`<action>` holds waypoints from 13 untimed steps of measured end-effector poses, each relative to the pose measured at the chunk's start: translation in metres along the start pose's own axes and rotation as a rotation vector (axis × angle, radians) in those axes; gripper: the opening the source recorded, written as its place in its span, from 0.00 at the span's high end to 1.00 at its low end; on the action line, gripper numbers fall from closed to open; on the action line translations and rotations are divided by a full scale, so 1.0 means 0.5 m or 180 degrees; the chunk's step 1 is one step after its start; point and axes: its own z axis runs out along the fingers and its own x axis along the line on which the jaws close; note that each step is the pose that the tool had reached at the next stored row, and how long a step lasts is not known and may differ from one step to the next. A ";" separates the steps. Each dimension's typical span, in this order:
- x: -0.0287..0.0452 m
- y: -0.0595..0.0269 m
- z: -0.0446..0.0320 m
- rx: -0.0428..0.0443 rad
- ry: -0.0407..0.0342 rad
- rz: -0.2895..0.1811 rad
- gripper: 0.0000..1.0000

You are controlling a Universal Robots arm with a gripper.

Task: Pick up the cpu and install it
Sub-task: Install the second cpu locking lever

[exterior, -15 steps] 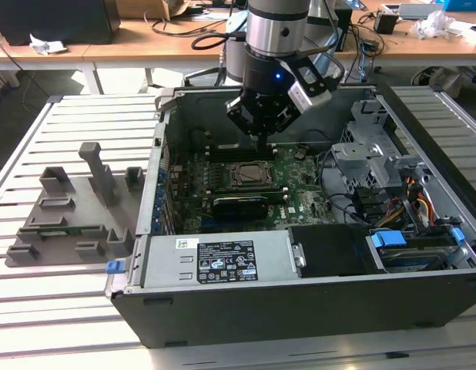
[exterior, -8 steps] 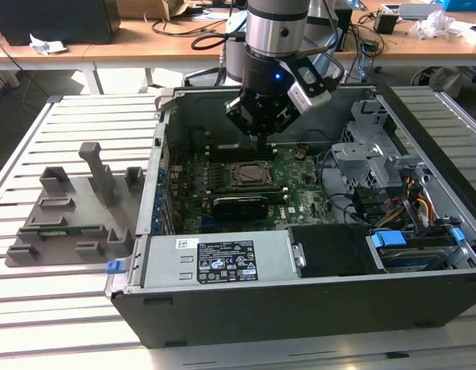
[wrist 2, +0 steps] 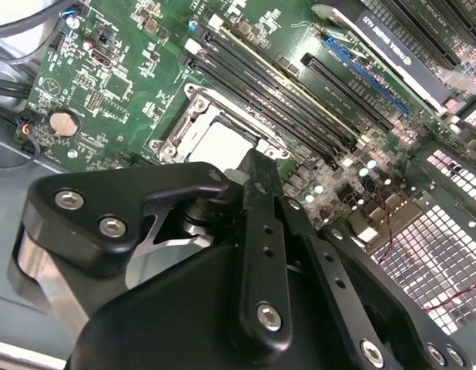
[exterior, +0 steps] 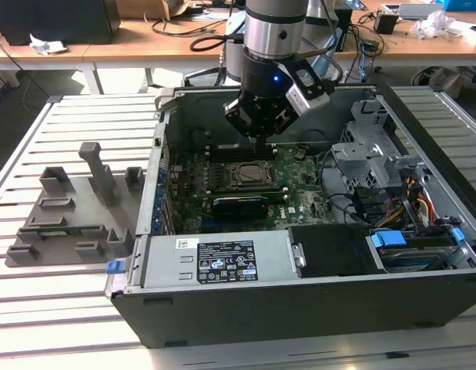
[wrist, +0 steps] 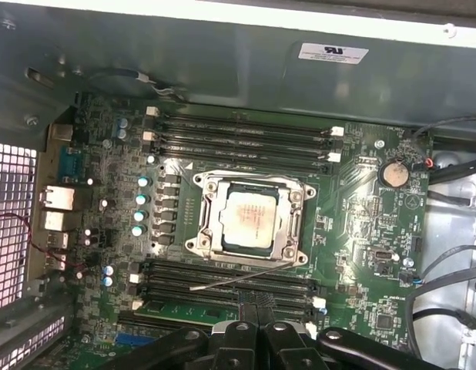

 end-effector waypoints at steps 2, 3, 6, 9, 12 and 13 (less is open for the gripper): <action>0.001 -0.001 0.012 0.0000 0.0000 0.0000 0.89; 0.001 -0.001 0.015 0.0000 0.0000 0.0000 0.89; 0.006 -0.002 0.031 -0.0001 0.0000 0.0000 0.89; 0.014 -0.002 0.042 -0.0017 -0.0002 -0.0001 0.89; 0.019 -0.008 0.048 -0.0150 -0.0016 -0.0006 0.89; 0.020 -0.012 0.049 -0.0186 -0.0020 -0.0007 0.89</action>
